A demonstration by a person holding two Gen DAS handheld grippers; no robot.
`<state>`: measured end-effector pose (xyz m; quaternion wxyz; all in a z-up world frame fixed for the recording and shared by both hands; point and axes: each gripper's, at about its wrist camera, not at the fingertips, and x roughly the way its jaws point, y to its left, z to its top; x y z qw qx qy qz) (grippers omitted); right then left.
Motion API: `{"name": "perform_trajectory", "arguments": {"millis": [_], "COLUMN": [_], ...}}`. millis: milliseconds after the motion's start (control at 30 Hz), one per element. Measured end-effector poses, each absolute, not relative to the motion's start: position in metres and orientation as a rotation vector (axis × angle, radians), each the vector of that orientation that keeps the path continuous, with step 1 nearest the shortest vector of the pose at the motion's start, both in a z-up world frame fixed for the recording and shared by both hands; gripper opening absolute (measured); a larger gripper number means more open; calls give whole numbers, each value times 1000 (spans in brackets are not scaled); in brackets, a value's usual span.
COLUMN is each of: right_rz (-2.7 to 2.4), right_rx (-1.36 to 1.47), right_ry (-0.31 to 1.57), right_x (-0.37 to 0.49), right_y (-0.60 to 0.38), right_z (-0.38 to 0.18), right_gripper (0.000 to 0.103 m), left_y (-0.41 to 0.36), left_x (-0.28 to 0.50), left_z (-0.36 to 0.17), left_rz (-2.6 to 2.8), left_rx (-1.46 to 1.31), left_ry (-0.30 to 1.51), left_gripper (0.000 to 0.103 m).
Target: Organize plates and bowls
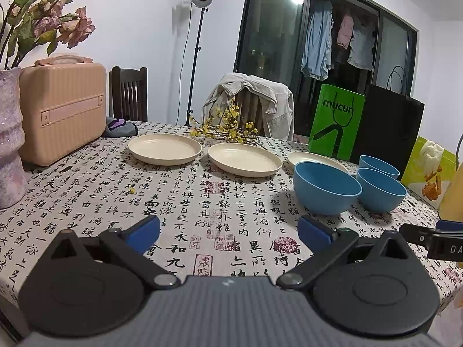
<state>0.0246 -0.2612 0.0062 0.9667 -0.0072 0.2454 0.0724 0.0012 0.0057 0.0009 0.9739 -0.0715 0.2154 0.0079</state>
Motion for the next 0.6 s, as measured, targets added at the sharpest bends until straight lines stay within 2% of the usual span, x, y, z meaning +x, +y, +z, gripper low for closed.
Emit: {"name": "perform_trajectory", "arguments": {"millis": [600], "right_rz": [147], "right_rx": [-15], "right_ry": [496], "right_x": [24], "right_y": [-261], "right_z": [6], "right_gripper": [103], "left_y": [6], "left_x": [0], "left_z": [3], "left_rz": [18], "left_rx": [-141], "left_ry": [428], "left_gripper": [103]}}
